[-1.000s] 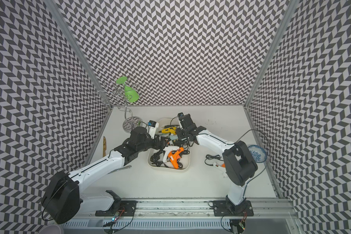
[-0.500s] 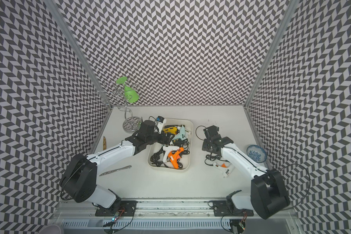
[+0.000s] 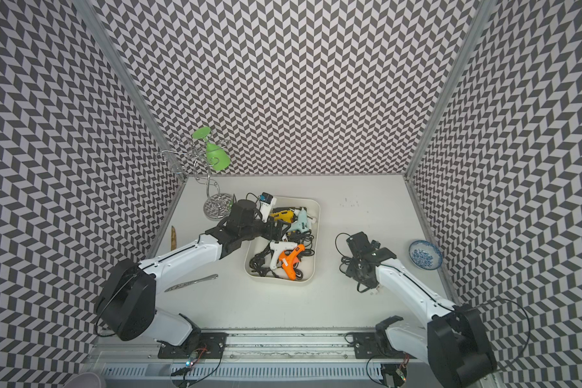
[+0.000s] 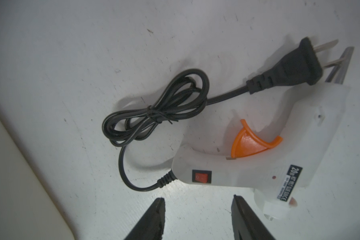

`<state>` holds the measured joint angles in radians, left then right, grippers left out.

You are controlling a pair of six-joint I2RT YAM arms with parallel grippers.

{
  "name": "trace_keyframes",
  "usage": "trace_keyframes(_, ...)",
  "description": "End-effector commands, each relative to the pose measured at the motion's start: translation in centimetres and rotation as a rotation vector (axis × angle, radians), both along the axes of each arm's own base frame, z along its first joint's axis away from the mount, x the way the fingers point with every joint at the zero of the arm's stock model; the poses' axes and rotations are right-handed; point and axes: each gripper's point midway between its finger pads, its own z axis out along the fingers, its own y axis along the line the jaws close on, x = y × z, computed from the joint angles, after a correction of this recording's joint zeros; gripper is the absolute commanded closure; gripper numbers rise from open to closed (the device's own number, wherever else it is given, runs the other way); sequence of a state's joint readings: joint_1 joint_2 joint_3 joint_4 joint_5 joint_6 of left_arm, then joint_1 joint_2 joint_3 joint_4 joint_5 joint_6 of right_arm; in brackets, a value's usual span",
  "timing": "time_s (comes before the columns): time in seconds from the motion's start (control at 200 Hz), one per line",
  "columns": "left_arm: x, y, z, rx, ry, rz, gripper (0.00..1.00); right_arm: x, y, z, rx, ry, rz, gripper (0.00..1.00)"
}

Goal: Put the hot melt glue gun into the storage box
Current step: Move the hot melt adhesive gun to the center of the board.

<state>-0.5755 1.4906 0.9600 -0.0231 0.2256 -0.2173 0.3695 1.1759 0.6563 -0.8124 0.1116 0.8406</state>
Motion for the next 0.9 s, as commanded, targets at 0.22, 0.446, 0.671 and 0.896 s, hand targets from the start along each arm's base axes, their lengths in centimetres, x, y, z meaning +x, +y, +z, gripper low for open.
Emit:
trace_keyframes(0.22, -1.4, 0.6, 0.6, -0.014, -0.025, -0.015, 0.10, 1.6, 0.7, -2.4, 0.048, -0.008, -0.025, 0.44)
trace_keyframes(0.446, -1.6, 1.2, 0.9, -0.005, -0.034, 0.000, 0.10, 4.5, 1.9, -2.6, 0.067, -0.013, 0.003, 0.44)
trace_keyframes(0.671, -1.8, 1.7, 0.7, 0.002, -0.033, 0.018, 0.10, 8.1, 1.9, -2.4, -0.013, -0.053, 0.069, 0.44)
trace_keyframes(0.896, -1.5, 1.5, 0.3, 0.004, -0.022, 0.011, 0.10, 14.1, 1.4, -0.9, -0.172, -0.109, 0.183, 0.44)
